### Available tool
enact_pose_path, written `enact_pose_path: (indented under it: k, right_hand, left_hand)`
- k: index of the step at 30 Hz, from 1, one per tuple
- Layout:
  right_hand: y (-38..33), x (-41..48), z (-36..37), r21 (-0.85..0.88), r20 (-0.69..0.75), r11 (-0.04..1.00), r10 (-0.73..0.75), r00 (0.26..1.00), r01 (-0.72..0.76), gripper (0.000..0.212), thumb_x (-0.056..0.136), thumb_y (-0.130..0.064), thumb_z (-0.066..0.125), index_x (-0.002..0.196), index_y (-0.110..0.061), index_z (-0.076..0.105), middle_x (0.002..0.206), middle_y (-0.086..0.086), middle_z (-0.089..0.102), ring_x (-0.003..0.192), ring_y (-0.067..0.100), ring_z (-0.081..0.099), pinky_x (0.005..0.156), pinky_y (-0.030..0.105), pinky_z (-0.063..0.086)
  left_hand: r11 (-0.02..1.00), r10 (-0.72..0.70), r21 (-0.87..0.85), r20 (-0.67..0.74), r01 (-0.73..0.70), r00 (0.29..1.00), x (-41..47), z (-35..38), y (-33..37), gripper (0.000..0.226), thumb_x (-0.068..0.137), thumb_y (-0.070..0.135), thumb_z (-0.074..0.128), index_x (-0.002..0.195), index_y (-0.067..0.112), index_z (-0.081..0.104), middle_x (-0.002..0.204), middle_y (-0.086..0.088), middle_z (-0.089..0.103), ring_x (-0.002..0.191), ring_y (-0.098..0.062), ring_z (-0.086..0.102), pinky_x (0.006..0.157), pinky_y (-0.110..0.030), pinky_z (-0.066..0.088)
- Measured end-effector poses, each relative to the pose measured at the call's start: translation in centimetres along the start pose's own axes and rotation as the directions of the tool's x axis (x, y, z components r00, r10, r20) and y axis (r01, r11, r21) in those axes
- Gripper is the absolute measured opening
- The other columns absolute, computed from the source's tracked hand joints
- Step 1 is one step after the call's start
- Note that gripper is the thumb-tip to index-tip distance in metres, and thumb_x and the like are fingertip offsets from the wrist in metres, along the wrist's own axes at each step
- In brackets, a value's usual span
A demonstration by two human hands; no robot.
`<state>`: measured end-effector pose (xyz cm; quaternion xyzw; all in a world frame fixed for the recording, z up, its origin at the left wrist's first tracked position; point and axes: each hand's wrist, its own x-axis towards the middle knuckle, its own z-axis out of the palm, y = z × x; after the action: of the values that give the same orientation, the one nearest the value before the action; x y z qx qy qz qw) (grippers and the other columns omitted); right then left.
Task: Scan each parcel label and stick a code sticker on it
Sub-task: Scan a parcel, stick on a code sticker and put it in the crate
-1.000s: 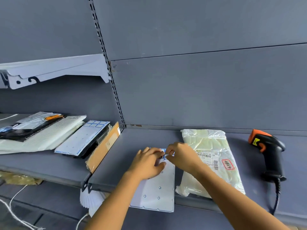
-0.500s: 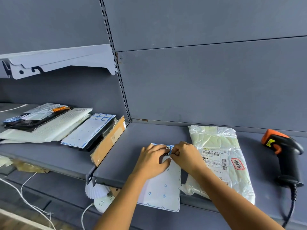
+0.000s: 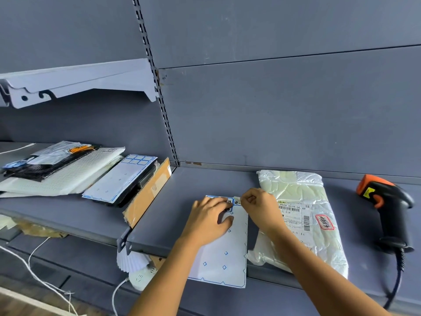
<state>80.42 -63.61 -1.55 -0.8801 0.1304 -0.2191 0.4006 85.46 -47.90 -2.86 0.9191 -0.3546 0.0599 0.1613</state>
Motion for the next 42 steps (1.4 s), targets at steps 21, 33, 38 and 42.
enact_pose_path:
  k: [21, 33, 38, 42]
  right_hand:
    - [0.5, -0.7, -0.9, 0.061, -0.368, 0.983, -0.139, 0.919, 0.173, 0.014, 0.086, -0.009, 0.065, 0.073, -0.01, 0.063, 0.074, -0.006, 0.047, 0.054, 0.009, 0.046, 0.054, 0.025, 0.041]
    - [0.5, -0.3, -1.9, 0.326, -0.303, 0.945, 0.086, 0.949, 0.018, 0.006, 0.082, -0.014, 0.07, 0.084, -0.019, 0.067, 0.087, -0.007, 0.059, 0.064, -0.003, 0.054, 0.06, 0.006, 0.038]
    - [0.9, -0.1, -1.5, 0.275, -0.262, 0.961, 0.097, 0.96, -0.022, 0.016, 0.082, -0.011, 0.068, 0.071, -0.023, 0.064, 0.075, -0.004, 0.06, 0.063, -0.003, 0.053, 0.057, 0.011, 0.037]
    - [0.8, -0.1, -1.7, 0.331, -0.259, 0.943, 0.122, 0.958, -0.03, 0.016, 0.084, -0.012, 0.067, 0.07, -0.021, 0.065, 0.071, -0.001, 0.06, 0.059, 0.0, 0.051, 0.055, 0.012, 0.037]
  left_hand:
    - [0.111, -0.5, -0.935, 0.241, 0.337, 0.832, 3.8, -1.1, 7.6, 0.02, 0.085, 0.028, 0.068, 0.084, 0.009, 0.074, 0.068, -0.003, 0.064, 0.053, -0.009, 0.045, 0.048, -0.019, 0.033]
    - [0.254, -0.407, -0.919, 0.181, 0.301, 0.895, 3.8, -0.9, 5.4, 0.018, 0.091, 0.01, 0.058, 0.075, 0.01, 0.067, 0.053, 0.006, 0.051, 0.052, -0.008, 0.041, 0.05, -0.019, 0.032]
    - [0.314, -0.356, -0.907, 0.162, 0.281, 0.92, 3.5, -0.7, 5.5, 0.018, 0.092, 0.006, 0.055, 0.077, 0.006, 0.065, 0.044, 0.011, 0.045, 0.045, -0.004, 0.039, 0.046, -0.014, 0.032]
    - [0.32, -0.364, -0.904, 0.158, 0.282, 0.918, 3.7, -0.3, 5.4, 0.02, 0.092, 0.006, 0.055, 0.077, 0.011, 0.067, 0.046, 0.012, 0.049, 0.047, -0.004, 0.041, 0.048, -0.014, 0.033]
